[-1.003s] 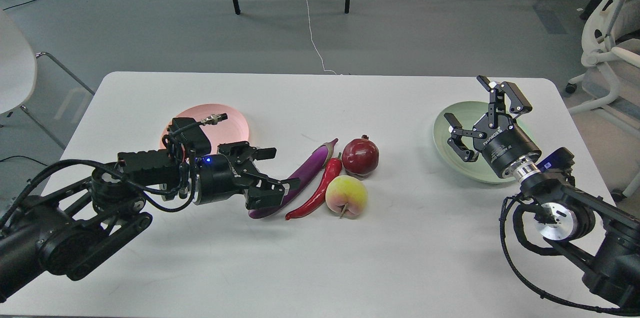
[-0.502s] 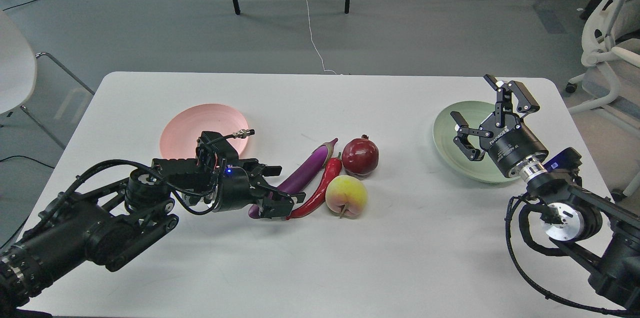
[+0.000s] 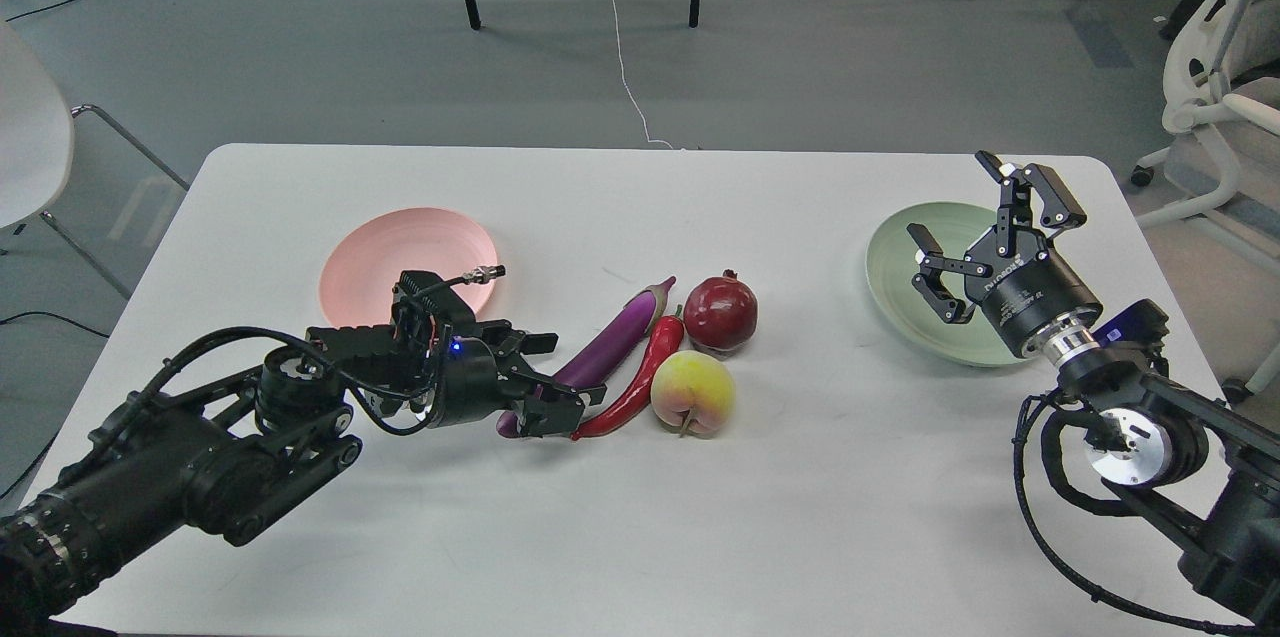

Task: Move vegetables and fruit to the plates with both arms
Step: 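Close the left gripper around the purple eggplant, then lift the eggplant with the left gripper and release it onto the pink plate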

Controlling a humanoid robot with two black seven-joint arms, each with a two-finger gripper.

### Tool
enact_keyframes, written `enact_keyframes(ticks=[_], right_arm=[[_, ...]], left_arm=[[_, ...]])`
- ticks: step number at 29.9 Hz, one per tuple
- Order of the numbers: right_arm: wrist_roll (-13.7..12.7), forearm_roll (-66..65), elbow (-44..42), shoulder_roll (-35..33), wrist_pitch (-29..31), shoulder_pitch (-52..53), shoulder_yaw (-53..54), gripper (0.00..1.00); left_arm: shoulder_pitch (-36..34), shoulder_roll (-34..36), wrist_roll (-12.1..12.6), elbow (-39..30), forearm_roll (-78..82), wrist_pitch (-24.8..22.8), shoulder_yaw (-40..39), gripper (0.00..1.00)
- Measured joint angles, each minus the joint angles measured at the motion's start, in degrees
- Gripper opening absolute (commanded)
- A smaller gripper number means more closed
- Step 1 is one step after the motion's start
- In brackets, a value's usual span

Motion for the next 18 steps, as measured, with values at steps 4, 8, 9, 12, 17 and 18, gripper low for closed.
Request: enact_keyframes(ticks=[4,8,9,12,17,18], right_arm=[[0.00,-0.02,0.00,0.00,0.00,-0.01,0.01,0.99],[0.00,-0.05,0.00,0.00,-0.01,-0.01,0.02,0.99],[0.00,-0.05,0.00,0.00,-0.03,-0.01,0.03,0.99],[0.00,-0.05,0.00,0.00,-0.12,-0.07,0.08,0.99],[0.00,-0.05,0.00,0.00,-0.17,-0.09,0.14,0.99],[0.00,-0.05,0.04,0.00,-0.17,-0.11,0.16,0.99]], left_arm=[[0.00,-0.34,0.00,0.52,0.00,0.17,0.08,0.63],[0.00,-0.44,0.00,1.12,0.00,0.20,0.11,0.24],[0.00,-0.44,0.00,1.24,0.00,0.22,0.12,0.24],[-0.02,-0.48,0.00,1.73,0.00,0.40,0.11,0.23],[-0.07,-0.47,-0.02,2.04,-0.01,0.48,0.09,0.17],[-0.12,-0.47,-0.03,2.09,-0.01,0.49,0.08,0.17]])
